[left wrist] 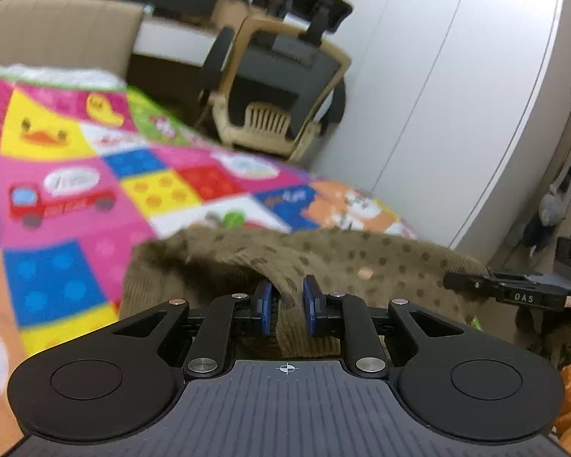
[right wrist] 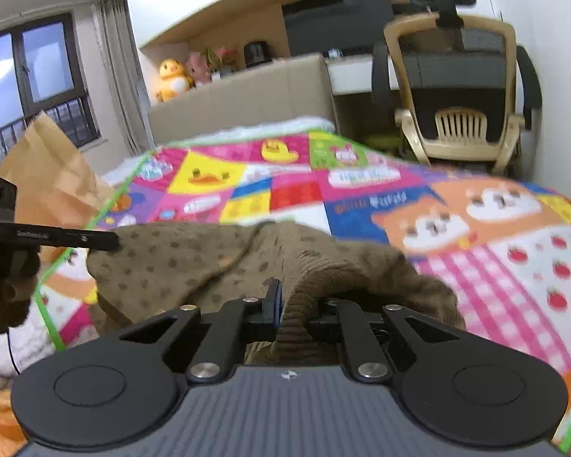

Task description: Fold clothes

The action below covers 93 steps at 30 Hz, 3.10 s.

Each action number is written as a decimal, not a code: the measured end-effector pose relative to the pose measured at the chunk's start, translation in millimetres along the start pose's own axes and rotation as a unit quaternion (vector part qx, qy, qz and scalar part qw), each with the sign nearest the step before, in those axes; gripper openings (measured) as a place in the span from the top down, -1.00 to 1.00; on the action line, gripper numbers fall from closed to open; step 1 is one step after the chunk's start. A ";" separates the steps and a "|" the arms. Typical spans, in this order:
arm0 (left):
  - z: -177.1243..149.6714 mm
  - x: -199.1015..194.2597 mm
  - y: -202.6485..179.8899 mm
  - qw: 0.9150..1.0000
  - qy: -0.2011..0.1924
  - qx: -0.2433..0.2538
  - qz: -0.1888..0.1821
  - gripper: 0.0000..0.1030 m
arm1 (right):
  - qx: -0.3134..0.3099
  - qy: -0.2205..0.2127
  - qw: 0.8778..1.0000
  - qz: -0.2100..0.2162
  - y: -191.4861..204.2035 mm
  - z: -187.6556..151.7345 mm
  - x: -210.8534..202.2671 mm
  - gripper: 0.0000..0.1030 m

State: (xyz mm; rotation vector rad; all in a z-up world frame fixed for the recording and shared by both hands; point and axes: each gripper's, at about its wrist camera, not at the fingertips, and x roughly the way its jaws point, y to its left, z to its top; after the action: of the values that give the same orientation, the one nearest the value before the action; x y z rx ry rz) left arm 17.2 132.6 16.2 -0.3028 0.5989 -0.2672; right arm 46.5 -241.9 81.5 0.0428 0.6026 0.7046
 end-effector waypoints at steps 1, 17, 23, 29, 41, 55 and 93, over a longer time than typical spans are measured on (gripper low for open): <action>-7.0 5.0 3.3 1.000 0.016 -0.006 0.007 0.62 | 0.011 0.016 1.000 -0.002 -3.6 -7.1 6.8 0.81; 37.5 49.1 10.1 0.998 0.007 -0.032 -0.049 -0.28 | 0.164 0.041 0.984 0.050 -63.8 14.1 44.8 -0.62; 30.2 114.7 8.7 0.995 0.073 -0.027 -0.061 -0.36 | 0.275 0.099 0.950 0.110 -96.5 28.6 114.1 -0.63; 28.3 129.2 26.6 0.995 0.086 -0.021 -0.044 -0.35 | 0.303 0.064 0.943 0.122 -102.8 45.2 164.4 -0.59; 44.4 132.3 36.1 0.997 0.063 0.038 0.033 -0.48 | 0.071 0.020 0.989 -0.129 -85.5 62.3 137.6 -0.63; 12.5 117.9 2.2 0.998 0.052 0.026 0.006 -0.84 | 0.150 -0.004 0.987 0.064 -28.4 52.8 126.6 -1.00; -10.6 67.7 28.1 1.000 0.011 -0.020 0.016 -0.91 | 0.002 0.054 0.995 -0.083 46.3 -2.2 132.0 -1.00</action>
State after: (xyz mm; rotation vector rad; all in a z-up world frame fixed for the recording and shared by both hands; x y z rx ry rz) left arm 69.2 133.9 -36.6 -0.3300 0.6306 -0.2288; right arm 97.0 -124.9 23.8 -0.0415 0.7027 0.5465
